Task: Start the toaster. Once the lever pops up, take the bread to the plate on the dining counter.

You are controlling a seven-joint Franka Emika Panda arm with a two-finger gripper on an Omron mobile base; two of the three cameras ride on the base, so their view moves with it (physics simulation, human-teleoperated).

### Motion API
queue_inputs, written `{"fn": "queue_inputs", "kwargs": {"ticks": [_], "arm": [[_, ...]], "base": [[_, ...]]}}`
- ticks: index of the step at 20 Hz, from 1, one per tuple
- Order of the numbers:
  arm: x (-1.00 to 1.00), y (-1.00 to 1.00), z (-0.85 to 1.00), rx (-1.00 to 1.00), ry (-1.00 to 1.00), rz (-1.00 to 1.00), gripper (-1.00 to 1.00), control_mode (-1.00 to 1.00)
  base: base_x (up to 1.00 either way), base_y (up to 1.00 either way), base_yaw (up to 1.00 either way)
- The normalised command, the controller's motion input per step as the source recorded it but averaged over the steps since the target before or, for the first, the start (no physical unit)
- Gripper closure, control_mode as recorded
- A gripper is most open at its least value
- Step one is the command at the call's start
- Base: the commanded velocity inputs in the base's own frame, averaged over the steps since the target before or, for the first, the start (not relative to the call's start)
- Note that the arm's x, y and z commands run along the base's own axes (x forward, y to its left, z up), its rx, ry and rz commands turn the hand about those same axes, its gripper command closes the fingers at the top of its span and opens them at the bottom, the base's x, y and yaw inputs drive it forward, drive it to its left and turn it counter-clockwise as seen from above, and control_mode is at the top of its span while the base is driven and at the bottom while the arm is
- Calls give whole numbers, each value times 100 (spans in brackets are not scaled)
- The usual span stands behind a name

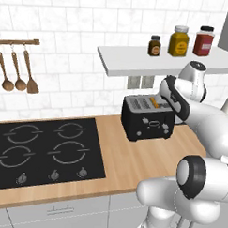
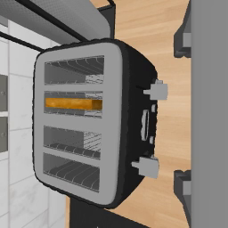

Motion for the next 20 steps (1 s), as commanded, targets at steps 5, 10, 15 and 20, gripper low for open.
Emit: {"fn": "queue_inputs", "kwargs": {"ticks": [5,10,15,20], "arm": [[0,0,0,0,0,0,-100,-100],[0,0,0,0,0,0,-100,-100],[0,0,0,0,0,0,-100,-100],[0,0,0,0,0,0,-100,-100]], "base": [[0,0,0],[0,0,0],[0,0,0],[0,0,0]]}}
